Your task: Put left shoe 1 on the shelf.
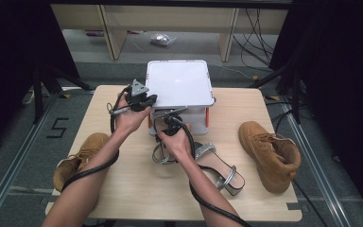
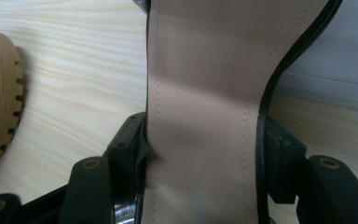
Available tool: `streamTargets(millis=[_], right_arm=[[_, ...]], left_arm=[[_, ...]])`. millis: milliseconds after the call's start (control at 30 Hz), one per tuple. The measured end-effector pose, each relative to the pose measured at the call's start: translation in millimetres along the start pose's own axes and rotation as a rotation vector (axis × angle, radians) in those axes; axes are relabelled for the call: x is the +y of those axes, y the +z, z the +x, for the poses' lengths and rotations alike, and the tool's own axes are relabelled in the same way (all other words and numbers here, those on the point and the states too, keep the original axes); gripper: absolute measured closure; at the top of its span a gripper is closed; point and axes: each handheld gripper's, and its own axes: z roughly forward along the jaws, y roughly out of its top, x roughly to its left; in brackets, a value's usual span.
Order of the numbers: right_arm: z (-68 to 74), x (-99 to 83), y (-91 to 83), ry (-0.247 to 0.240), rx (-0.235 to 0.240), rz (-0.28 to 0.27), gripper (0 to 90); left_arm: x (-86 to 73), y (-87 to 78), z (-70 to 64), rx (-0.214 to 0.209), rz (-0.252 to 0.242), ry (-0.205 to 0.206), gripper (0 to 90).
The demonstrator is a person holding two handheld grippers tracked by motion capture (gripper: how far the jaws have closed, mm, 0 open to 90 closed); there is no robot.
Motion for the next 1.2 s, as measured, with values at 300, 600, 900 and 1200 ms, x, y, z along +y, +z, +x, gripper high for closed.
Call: streamTargets(millis=[300,600,900,1200], right_arm=[[-0.7,4.7,11.8,0.036,-0.02,-0.063,41.2],[-10.4,-1.0,25.7,-0.065,0.006,-0.123,34.3],[-3.2,-3.3,-7.4,-0.036,-0.03,-0.185,28.7],[-6.6,-28.1,-56.3,-0.126,-0.009,-0.172,66.7]], left_arm=[[0.1,0.3,-0.4,0.0,-0.001,0.002,90.0],[0.0,-0.1,0.5,-0.003,0.002,0.008,89.9],[0.3,0.2,-0.3,0.0,0.001,0.005,89.9],[1.1,0.3,-0.5,0.002,0.006,0.007,90.0]])
